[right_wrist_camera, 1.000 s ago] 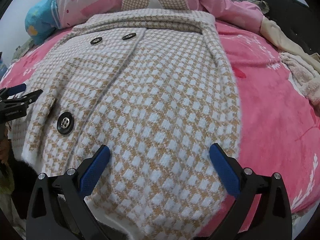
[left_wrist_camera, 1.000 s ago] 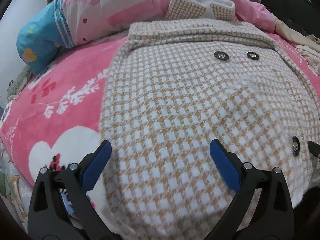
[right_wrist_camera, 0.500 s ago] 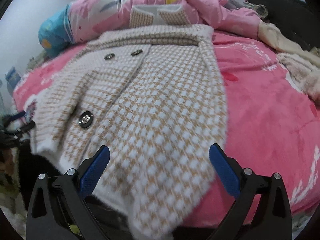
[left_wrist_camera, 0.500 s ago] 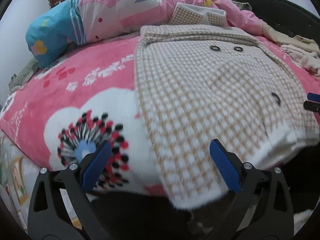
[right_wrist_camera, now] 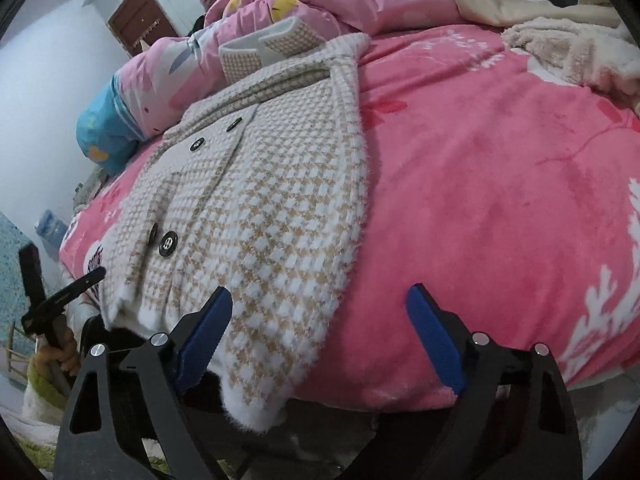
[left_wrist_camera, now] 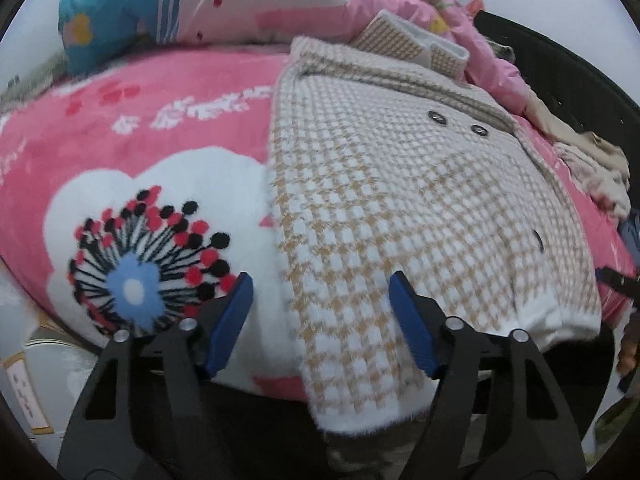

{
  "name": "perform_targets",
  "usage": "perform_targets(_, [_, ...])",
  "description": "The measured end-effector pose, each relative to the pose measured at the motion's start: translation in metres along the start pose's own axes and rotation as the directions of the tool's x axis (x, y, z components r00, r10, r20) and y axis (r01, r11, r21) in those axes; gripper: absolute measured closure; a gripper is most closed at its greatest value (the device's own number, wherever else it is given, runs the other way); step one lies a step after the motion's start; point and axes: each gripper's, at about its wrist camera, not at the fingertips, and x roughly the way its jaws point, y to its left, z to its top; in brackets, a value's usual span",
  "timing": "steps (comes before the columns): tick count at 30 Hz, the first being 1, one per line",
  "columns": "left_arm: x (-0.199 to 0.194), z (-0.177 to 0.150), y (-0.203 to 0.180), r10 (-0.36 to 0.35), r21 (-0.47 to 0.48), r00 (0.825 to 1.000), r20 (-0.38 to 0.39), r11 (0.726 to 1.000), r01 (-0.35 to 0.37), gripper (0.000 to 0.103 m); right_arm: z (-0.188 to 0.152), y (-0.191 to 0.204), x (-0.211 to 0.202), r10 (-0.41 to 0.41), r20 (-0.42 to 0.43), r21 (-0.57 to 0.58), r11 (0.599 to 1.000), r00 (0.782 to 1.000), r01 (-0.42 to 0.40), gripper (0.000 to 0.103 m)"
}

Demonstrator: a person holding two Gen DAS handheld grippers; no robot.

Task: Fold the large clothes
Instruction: 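Move both grippers down to the coat hem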

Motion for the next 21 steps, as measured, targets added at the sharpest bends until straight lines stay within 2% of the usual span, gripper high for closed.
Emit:
perform_targets(6, [0.011, 0.013, -0.002, 0.003, -0.004, 1.000, -0.020, 1.000, -0.003, 0.045, 0.007, 0.003, 0.008, 0.012, 0.003, -0.014, 1.000, 1.000, -0.012, 0.021])
perform_targets(10, [0.017, 0.023, 0.002, -0.033, -0.044, 0.999, -0.016, 0.998, 0.032, 0.053, 0.013, -0.001, 0.012, 0.032, 0.006, -0.001, 0.999, 0.999, -0.032, 0.026])
perform_targets(13, [0.025, 0.030, 0.008, -0.064, -0.084, 0.998, -0.018, 0.994, 0.063, 0.054, 0.019, -0.005, 0.017, 0.055, 0.010, 0.020, 0.998, 0.998, -0.055, 0.030])
perform_targets(17, [0.029, 0.035, 0.016, -0.115, -0.143, 0.993, -0.031, 0.984, 0.109, 0.057, 0.027, -0.019, 0.027, 0.121, 0.009, 0.108, 0.987, 0.993, -0.122, 0.035])
perform_targets(19, [0.027, 0.034, 0.017, -0.138, -0.151, 0.990, -0.040, 0.980, 0.130, 0.065, 0.027, -0.022, 0.025, 0.133, 0.007, 0.133, 0.982, 0.991, -0.132, 0.041])
perform_targets(21, [0.023, 0.029, 0.017, -0.164, -0.158, 0.985, -0.053, 0.975, 0.154, 0.067, 0.022, -0.022, 0.023, 0.158, -0.003, 0.148, 0.977, 0.987, -0.155, 0.044])
